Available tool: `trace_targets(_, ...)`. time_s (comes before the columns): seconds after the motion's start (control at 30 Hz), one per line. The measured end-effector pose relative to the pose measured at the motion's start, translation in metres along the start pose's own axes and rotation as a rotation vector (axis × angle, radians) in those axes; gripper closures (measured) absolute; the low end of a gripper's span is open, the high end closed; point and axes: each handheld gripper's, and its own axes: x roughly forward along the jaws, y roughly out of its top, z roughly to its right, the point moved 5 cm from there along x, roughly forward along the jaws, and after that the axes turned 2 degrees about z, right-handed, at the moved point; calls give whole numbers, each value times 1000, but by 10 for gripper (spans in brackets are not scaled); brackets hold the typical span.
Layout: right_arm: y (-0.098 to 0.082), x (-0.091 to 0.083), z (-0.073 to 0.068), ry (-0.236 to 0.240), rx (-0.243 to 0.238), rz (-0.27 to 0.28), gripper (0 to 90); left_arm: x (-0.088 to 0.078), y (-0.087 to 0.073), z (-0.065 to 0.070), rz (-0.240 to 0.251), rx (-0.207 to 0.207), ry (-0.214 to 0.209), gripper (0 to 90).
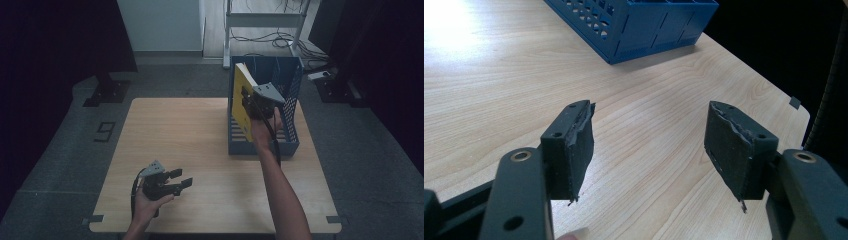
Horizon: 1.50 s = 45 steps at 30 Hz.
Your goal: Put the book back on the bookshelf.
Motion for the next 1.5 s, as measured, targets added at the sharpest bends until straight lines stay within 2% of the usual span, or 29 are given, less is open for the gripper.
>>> trace_targets(0.27, -2, 10, 3, -9, 15, -3, 744, -3, 1, -2, 8, -9, 1, 360)
trace_targets(0.6, -12, 31, 10, -43, 21, -25, 744, -5, 1, -4, 14, -17, 4, 360)
trace_targets(0.83, -16, 42, 11, -53, 33, -33, 744, -3, -1, -3, 7, -14, 1, 360)
trace_targets(1.07, -15, 51, 12, -72, 19, -36, 743, 1, -3, 0, -10, 2, -4, 356)
trace_targets(1.37, -22, 59, 13, -77, 19, -44, 743, 1, -3, 0, -14, -2, -3, 356)
trace_targets(1.5, -26, 65, 15, -77, 42, -41, 743, 2, -4, -1, -17, -3, -2, 356)
